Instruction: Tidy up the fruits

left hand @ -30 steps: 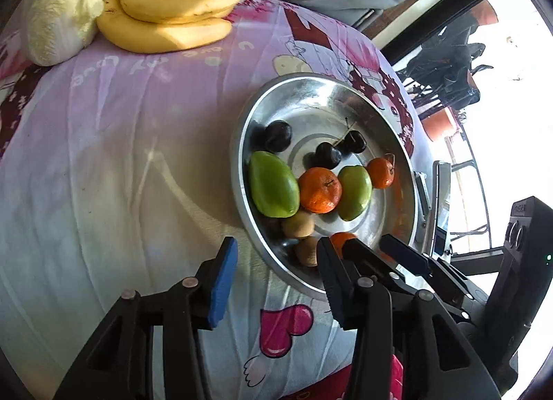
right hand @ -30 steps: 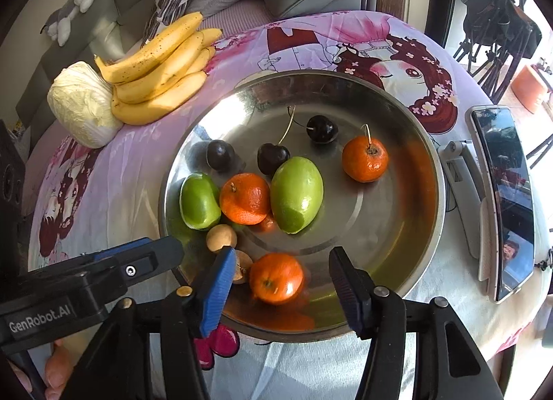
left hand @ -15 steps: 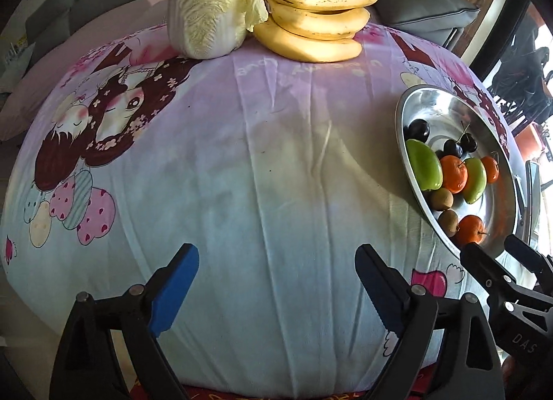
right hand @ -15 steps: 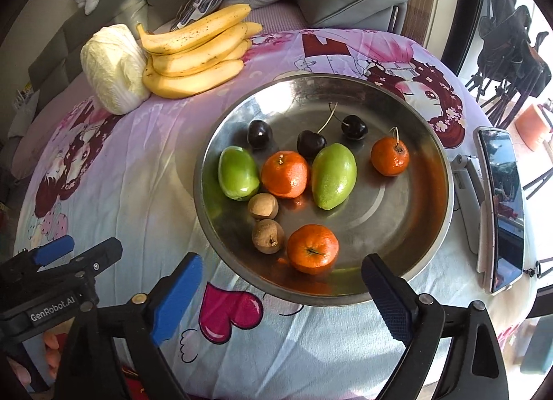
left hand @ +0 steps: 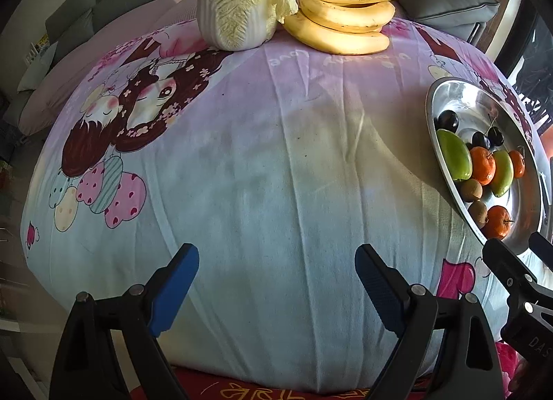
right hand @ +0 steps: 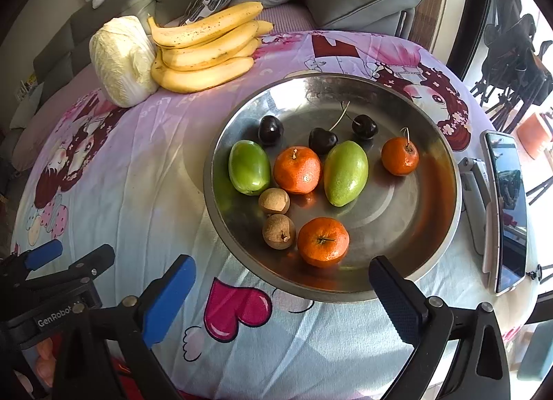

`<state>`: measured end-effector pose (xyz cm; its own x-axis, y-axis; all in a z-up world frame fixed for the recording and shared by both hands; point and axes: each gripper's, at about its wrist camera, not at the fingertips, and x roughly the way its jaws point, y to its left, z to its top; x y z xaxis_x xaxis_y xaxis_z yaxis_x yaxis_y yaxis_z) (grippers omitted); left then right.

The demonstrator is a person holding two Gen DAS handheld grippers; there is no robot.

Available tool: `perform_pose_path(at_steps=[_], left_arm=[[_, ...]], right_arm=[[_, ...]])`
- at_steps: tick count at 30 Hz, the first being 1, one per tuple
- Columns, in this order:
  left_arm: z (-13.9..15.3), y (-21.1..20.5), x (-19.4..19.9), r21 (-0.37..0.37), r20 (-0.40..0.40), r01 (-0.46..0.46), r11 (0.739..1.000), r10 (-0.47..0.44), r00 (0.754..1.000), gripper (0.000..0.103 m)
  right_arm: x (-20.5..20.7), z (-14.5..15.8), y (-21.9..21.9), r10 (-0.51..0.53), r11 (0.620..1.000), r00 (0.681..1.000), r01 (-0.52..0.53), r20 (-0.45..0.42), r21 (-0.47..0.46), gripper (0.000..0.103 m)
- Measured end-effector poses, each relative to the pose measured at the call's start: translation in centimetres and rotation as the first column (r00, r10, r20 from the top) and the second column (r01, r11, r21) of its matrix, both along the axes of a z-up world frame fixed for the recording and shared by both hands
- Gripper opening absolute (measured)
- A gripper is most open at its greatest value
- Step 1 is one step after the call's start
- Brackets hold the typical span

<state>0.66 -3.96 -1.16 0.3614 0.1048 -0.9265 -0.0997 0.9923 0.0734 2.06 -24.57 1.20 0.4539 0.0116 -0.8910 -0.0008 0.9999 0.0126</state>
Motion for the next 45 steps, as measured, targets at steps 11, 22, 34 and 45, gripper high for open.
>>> perform_pose_path(at_steps=[11,22,34,45], left_arm=[[-0.40,-0.07,0.06,-0.004,-0.023,0.008,1.000,-0.008,1.000,0.092],[-0.52,-0.22,0.05,0.004,-0.029,0.008,1.000,-0.008,1.000,0.092],[-0.51,-0.08,0.00,0.003,-0.029,0.003,1.000,-0.003,1.000,0.092],[-0.55,0.12,-0.03,0.003,-0.030,-0.006,1.000,0.006,1.000,0.092]], right_arm=[[0.07,-0.16,0.20,0.002,1.000,1.000,-0.002,-0.006,-0.013,0.102],[0.10,-0.22,0.26,0.001,1.000,1.000,-0.002,-0.009,-0.017,0.102],[0.11,-0.47,0.01,-0.002,1.000,1.000,0.002,-0.016,-0.018,0.102],[0.07,-0.57,0.02,-0.004,1.000,1.000,0.004,-0.020,-0.021,0.102]])
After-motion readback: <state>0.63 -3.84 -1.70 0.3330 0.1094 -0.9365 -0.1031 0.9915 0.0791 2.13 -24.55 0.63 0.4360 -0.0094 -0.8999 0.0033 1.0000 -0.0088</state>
